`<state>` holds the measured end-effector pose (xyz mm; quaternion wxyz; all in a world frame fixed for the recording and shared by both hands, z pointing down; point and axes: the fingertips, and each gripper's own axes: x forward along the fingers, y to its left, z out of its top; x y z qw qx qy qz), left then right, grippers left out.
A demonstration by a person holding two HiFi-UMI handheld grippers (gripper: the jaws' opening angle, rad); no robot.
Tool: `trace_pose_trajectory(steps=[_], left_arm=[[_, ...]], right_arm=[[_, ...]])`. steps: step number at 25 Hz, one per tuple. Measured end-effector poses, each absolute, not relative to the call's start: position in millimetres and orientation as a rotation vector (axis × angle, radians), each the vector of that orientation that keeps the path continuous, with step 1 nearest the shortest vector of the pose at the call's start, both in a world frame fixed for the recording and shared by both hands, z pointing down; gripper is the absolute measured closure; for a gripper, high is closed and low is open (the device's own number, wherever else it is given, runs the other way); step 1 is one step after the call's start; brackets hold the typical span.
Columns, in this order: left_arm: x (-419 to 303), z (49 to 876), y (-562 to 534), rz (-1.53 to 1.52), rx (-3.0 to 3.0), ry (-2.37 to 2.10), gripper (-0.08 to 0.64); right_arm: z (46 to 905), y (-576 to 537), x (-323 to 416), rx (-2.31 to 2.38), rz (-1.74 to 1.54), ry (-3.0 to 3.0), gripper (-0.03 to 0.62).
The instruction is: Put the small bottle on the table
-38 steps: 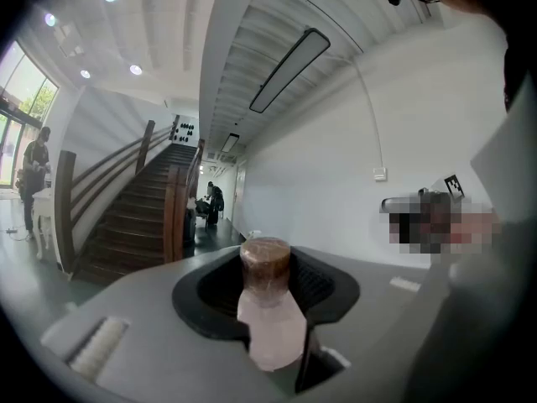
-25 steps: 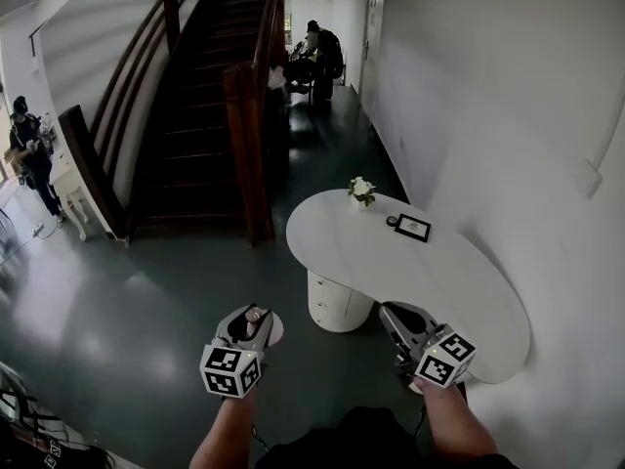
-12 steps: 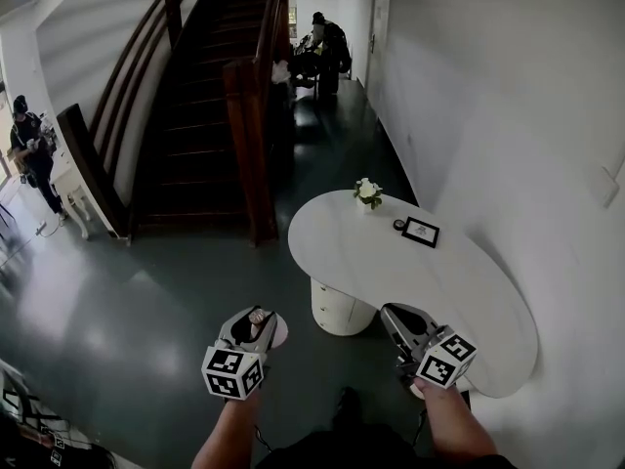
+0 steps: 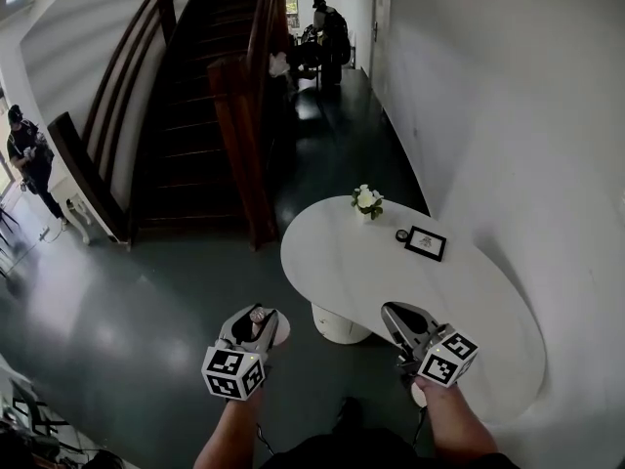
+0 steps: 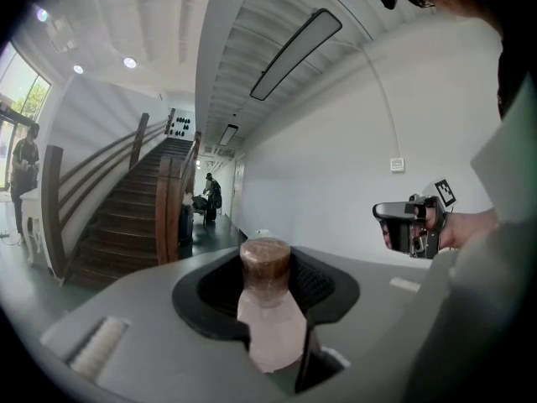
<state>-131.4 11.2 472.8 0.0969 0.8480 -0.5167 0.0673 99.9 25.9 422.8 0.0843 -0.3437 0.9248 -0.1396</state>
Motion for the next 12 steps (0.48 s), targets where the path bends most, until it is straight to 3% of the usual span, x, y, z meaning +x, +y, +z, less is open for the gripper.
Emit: trace_pose_trajectory(steps=[12], left_arm=[[-97.9,465.7,-65.4,0.218,2.486,-1.556,0.413]], right_arm=[[423.3,-48.0,142.1,-0.974,-0.461,2.729,0.581]])
